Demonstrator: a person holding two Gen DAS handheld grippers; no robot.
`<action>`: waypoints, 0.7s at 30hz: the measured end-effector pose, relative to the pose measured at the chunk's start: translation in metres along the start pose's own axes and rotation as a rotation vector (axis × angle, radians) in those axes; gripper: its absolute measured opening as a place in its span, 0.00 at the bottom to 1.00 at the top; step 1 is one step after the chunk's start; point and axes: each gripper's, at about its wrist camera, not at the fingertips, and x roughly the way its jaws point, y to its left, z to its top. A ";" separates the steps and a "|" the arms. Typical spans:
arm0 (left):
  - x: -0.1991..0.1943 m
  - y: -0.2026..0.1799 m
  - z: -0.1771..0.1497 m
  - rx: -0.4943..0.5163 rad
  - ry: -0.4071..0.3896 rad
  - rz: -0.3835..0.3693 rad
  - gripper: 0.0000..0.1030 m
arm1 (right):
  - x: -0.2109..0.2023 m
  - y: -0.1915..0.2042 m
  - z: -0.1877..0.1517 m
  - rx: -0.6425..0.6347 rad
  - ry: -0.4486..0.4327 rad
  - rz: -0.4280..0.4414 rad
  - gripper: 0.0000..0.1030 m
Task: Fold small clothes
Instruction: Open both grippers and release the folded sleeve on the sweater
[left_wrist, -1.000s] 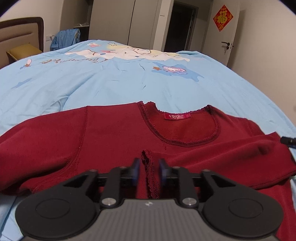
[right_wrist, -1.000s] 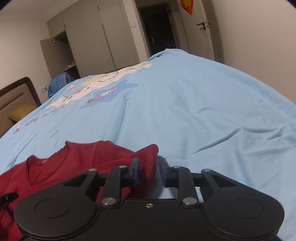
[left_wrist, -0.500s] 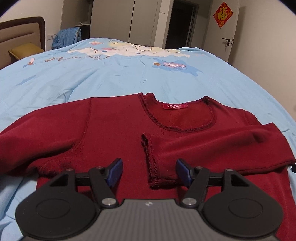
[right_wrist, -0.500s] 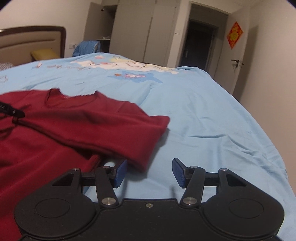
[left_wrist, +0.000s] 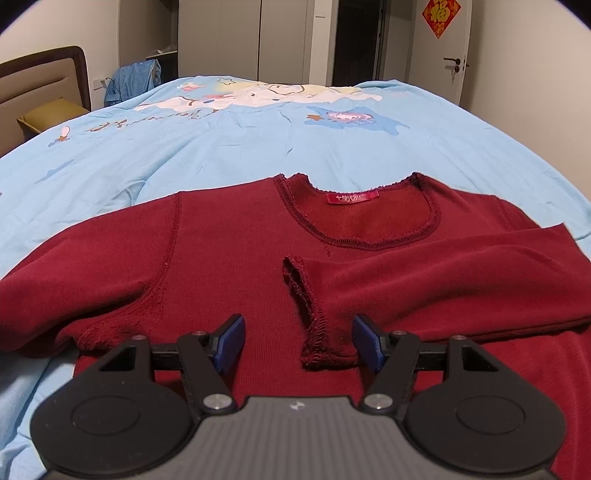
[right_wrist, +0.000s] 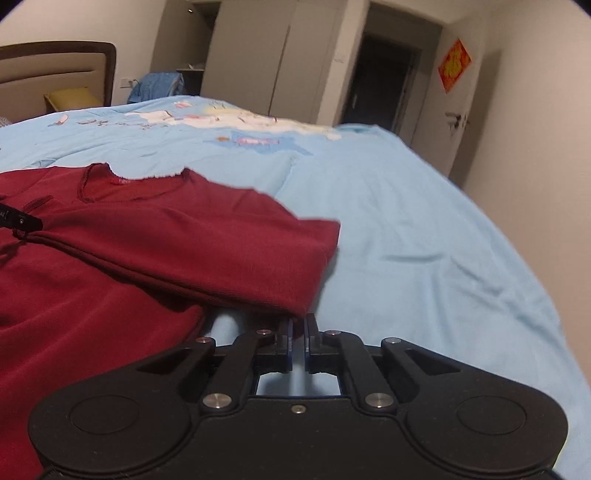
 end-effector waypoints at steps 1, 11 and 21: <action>0.000 -0.001 0.000 0.003 0.000 0.002 0.68 | 0.002 0.000 -0.004 0.006 0.011 0.004 0.04; -0.045 0.017 0.003 -0.069 -0.006 0.030 0.98 | -0.015 -0.006 0.002 0.078 -0.043 0.047 0.30; -0.141 0.103 -0.021 -0.218 -0.036 0.159 1.00 | -0.063 0.012 0.011 0.130 -0.124 0.157 0.93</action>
